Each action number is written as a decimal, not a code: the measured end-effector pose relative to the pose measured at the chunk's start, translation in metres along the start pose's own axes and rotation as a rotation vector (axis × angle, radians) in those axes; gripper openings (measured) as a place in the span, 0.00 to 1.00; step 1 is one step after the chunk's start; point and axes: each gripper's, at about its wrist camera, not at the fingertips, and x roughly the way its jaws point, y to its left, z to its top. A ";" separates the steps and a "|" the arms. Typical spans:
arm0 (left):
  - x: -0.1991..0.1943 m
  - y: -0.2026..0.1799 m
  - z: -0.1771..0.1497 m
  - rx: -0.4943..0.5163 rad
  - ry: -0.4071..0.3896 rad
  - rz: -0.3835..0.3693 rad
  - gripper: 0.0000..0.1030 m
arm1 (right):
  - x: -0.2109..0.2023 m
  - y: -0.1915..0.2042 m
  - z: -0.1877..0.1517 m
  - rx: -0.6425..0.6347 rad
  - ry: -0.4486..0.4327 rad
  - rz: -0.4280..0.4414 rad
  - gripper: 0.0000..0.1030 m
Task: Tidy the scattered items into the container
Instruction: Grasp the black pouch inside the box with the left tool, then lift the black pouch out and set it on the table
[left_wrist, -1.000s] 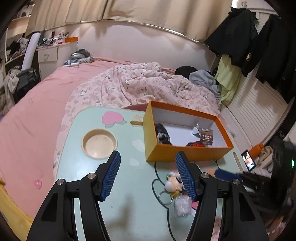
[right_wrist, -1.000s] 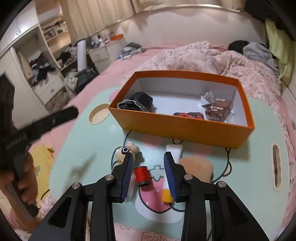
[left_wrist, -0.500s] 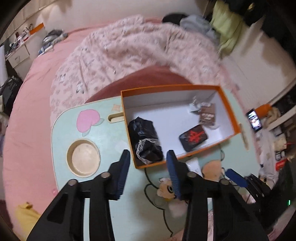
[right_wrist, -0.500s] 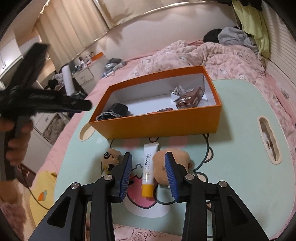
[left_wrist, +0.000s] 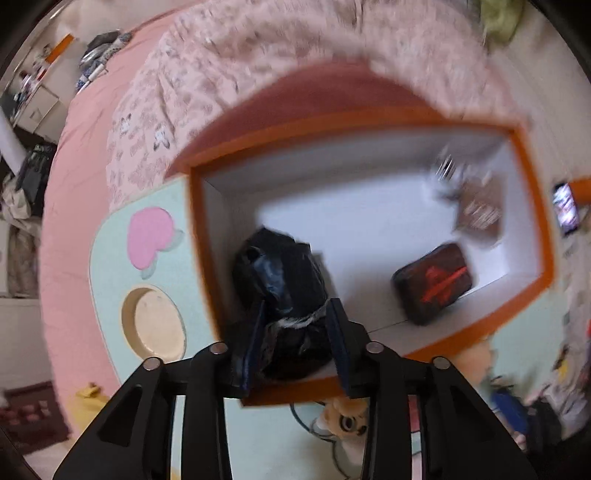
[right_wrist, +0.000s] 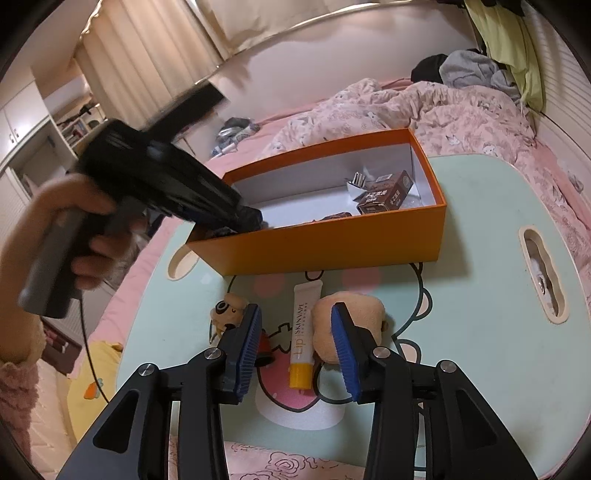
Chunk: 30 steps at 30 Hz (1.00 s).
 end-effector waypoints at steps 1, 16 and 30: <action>0.001 -0.003 0.001 0.007 -0.008 -0.006 0.45 | 0.000 0.000 0.000 0.000 -0.001 -0.001 0.38; -0.065 0.028 -0.040 -0.011 -0.314 -0.231 0.26 | 0.004 0.003 -0.002 -0.005 0.015 -0.015 0.38; -0.057 0.044 -0.165 -0.149 -0.488 -0.443 0.26 | 0.007 0.006 -0.007 -0.011 0.032 -0.034 0.38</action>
